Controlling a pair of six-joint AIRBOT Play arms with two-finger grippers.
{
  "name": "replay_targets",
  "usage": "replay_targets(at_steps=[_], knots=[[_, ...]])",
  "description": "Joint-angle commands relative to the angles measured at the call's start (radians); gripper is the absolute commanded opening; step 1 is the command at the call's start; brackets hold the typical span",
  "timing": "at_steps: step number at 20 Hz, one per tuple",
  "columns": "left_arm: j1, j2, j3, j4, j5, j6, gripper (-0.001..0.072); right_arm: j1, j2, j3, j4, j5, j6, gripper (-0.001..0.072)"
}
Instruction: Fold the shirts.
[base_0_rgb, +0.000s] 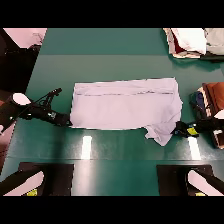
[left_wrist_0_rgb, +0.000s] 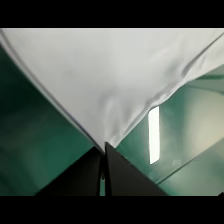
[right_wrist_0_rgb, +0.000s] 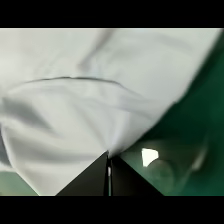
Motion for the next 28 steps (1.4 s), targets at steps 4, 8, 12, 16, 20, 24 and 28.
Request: replay_targets(at_steps=[4, 8, 12, 16, 20, 24, 28], knots=[[0.000, 0.216, 0.000, 0.185, -0.179, -0.036, 0.0020, -0.075, 0.307, 0.001, -0.150, 0.251, 0.002, 0.0011], [0.000, 0.237, 0.000, 0.116, -0.208, -0.067, 0.0021, -0.080, 0.455, 0.003, -0.117, 0.254, 0.002, 0.0011], [0.000, 0.237, 0.020, -0.009, -0.042, -0.072, 0.0021, -0.044, 0.442, 0.104, -0.088, 0.200, 0.021, 0.0011], [0.000, 0.195, 0.086, -0.010, 0.054, -0.091, 0.0021, 0.056, 0.234, 0.275, -0.088, 0.153, 0.021, 0.0011], [0.000, 0.121, 0.130, -0.010, 0.205, -0.122, 0.0021, 0.138, 0.013, 0.441, -0.089, 0.088, 0.021, 0.0010], [0.000, 0.001, 0.174, -0.018, 0.290, -0.122, 0.0021, 0.149, -0.179, 0.599, -0.088, 0.073, 0.022, 0.0011], [0.000, -0.137, 0.234, -0.034, 0.364, -0.121, 0.0022, 0.149, -0.343, 0.757, -0.087, 0.066, 0.024, 0.0011]])
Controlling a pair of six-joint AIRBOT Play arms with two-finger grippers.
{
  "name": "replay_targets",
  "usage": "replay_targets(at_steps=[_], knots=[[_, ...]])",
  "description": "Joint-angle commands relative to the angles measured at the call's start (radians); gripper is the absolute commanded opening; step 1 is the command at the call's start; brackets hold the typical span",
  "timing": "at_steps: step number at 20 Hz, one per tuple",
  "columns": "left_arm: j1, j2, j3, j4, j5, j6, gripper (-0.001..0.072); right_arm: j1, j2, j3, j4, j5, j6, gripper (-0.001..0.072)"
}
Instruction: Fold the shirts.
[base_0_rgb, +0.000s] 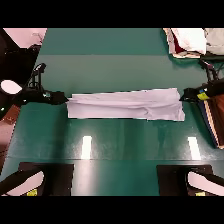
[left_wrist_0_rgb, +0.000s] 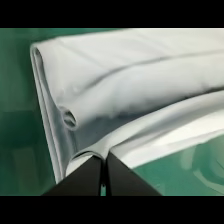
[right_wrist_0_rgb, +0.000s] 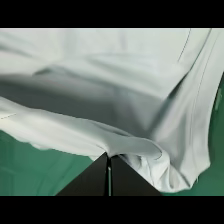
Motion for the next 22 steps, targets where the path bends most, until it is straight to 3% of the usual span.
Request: replay_targets(at_steps=[1, 6, 7, 8, 9, 11, 15, 17, 18, 20, 21, 22], knots=[[0.001, -0.121, 0.056, -0.019, 0.089, -0.001, 0.0022, 0.005, -0.156, 0.145, 0.001, -0.012, 0.007, 0.0011], [0.001, -0.208, 0.100, -0.050, 0.172, 0.005, 0.0042, 0.006, -0.344, 0.304, 0.111, -0.025, 0.010, 0.0019], [0.001, -0.208, 0.100, -0.055, 0.195, 0.004, 0.0322, 0.006, -0.377, 0.332, 0.161, -0.038, 0.009, 0.0151], [0.001, -0.208, 0.100, -0.062, 0.216, -0.008, 0.0588, 0.000, -0.407, 0.359, 0.212, -0.051, 0.009, 0.0402], [0.001, -0.208, 0.106, -0.061, 0.222, -0.030, 0.0645, -0.011, -0.435, 0.388, 0.258, -0.051, 0.009, 0.0486], [0.001, -0.204, 0.134, -0.061, 0.200, -0.030, 0.0645, -0.029, -0.468, 0.435, 0.286, -0.023, 0.009, 0.0485], [0.001, -0.203, 0.219, -0.063, 0.023, -0.029, 0.0628, -0.114, -0.460, 0.431, 0.280, 0.157, -0.049, 0.0484], [0.000, -0.202, 0.227, -0.072, -0.024, -0.027, 0.0098, -0.179, -0.429, 0.359, 0.281, 0.182, -0.078, 0.0484], [0.000, -0.203, 0.226, -0.076, -0.035, -0.024, 0.0031, -0.209, -0.415, 0.317, 0.281, 0.178, -0.096, 0.0484], [0.000, -0.203, 0.225, -0.094, -0.062, -0.024, 0.0032, -0.270, -0.399, 0.237, 0.281, 0.178, -0.119, 0.0508], [0.000, -0.203, 0.225, -0.103, -0.072, -0.024, 0.0032, -0.298, -0.401, 0.203, 0.281, 0.175, -0.127, 0.0636], [-0.002, -0.203, 0.225, -0.113, -0.080, -0.024, 0.0032, -0.316, -0.407, 0.174, 0.287, 0.168, -0.134, 0.0690]])
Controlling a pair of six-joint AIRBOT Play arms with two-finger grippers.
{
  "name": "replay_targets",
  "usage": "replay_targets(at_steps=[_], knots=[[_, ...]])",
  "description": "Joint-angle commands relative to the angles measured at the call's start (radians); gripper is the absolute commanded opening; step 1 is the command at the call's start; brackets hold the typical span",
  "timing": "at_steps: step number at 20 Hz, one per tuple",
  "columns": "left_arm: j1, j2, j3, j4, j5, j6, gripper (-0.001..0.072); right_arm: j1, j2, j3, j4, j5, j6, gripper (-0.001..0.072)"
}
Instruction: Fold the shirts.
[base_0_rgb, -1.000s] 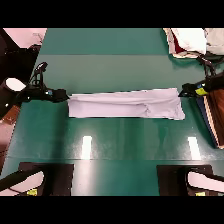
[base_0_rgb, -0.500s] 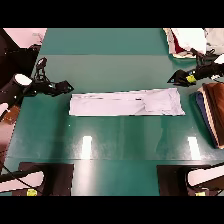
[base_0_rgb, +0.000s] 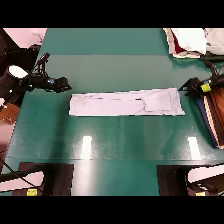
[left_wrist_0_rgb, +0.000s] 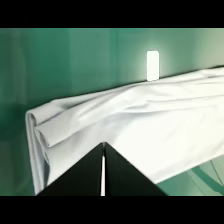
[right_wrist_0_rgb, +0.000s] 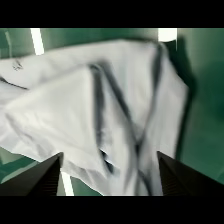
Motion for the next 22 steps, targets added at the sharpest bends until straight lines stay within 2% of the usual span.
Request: replay_targets(at_steps=[1, 5, 8, 10, 13, 15, 17, 19, 20, 22], knots=[[-0.008, 0.000, 0.006, -0.028, -0.054, 0.002, 0.0031, -0.084, -0.005, -0.108, 0.014, 0.011, -0.052, 0.0690], [-0.072, 0.000, 0.006, -0.026, -0.043, 0.006, 0.0030, -0.086, -0.062, -0.137, 0.018, 0.008, -0.093, 0.0684], [-0.147, -0.002, 0.006, -0.026, -0.011, 0.005, 0.0022, -0.051, -0.095, -0.138, 0.114, 0.018, -0.134, 0.0680], [-0.190, -0.006, 0.006, -0.026, -0.004, 0.005, 0.0022, -0.010, -0.109, -0.137, 0.125, 0.023, -0.144, 0.0581], [-0.248, -0.028, 0.006, -0.026, -0.002, -0.003, 0.0021, 0.051, -0.111, -0.137, 0.131, 0.013, -0.172, 0.0575], [-0.288, -0.049, 0.006, -0.029, 0.014, -0.004, 0.0021, 0.077, -0.111, -0.137, 0.143, 0.005, -0.176, 0.0462], [-0.328, -0.071, 0.007, -0.035, 0.036, -0.006, 0.0021, 0.092, -0.111, -0.137, 0.142, 0.004, -0.178, 0.0420], [-0.370, -0.101, 0.030, -0.035, 0.043, -0.006, 0.0021, 0.093, -0.111, -0.137, 0.144, 0.014, -0.202, 0.0062], [-0.391, -0.121, 0.056, -0.035, 0.048, -0.008, 0.0021, 0.093, -0.107, -0.137, 0.144, 0.024, -0.211, 0.0019], [-0.431, -0.169, 0.125, -0.034, 0.053, -0.030, 0.0021, 0.093, -0.077, -0.137, 0.144, 0.043, -0.208, 0.0013]])
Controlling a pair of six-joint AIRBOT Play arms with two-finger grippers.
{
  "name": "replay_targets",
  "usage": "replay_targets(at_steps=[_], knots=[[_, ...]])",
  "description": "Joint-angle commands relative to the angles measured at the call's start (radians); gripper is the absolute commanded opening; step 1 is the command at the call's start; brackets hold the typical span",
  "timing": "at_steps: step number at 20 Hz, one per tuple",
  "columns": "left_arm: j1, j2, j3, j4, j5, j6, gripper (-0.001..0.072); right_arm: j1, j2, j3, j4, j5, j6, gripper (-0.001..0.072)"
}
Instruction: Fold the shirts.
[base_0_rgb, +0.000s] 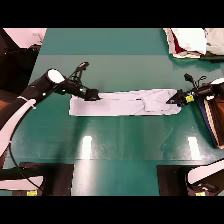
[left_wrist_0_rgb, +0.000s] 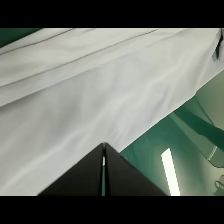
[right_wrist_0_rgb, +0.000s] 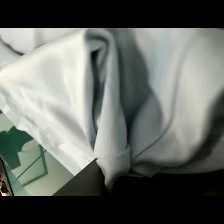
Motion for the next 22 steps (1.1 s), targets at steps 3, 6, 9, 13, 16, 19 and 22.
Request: replay_targets(at_steps=[3, 6, 9, 13, 16, 19, 22], knots=[[-0.114, -0.155, 0.202, 0.000, 0.009, -0.021, 0.0021, 0.008, 0.119, 0.003, 0.013, 0.049, 0.044, 0.0012], [-0.177, -0.286, 0.357, 0.000, 0.008, -0.044, 0.0021, 0.026, 0.210, 0.057, 0.013, 0.091, 0.129, 0.0011], [-0.232, -0.412, 0.481, 0.000, 0.006, -0.056, 0.0021, 0.090, 0.250, 0.176, 0.013, 0.157, 0.202, 0.0011], [-0.267, -0.513, 0.560, 0.000, 0.009, -0.076, 0.0021, 0.213, 0.254, 0.329, 0.013, 0.180, 0.268, 0.0010], [-0.266, -0.536, 0.565, 0.003, 0.009, -0.096, 0.0021, 0.307, 0.253, 0.430, 0.012, 0.173, 0.285, 0.0011], [-0.266, -0.537, 0.565, 0.003, 0.017, -0.095, 0.0021, 0.381, 0.253, 0.514, 0.011, 0.160, 0.287, 0.0010], [-0.266, -0.537, 0.565, 0.003, 0.014, -0.095, 0.0021, 0.429, 0.253, 0.560, 0.011, 0.139, 0.291, 0.0010]])
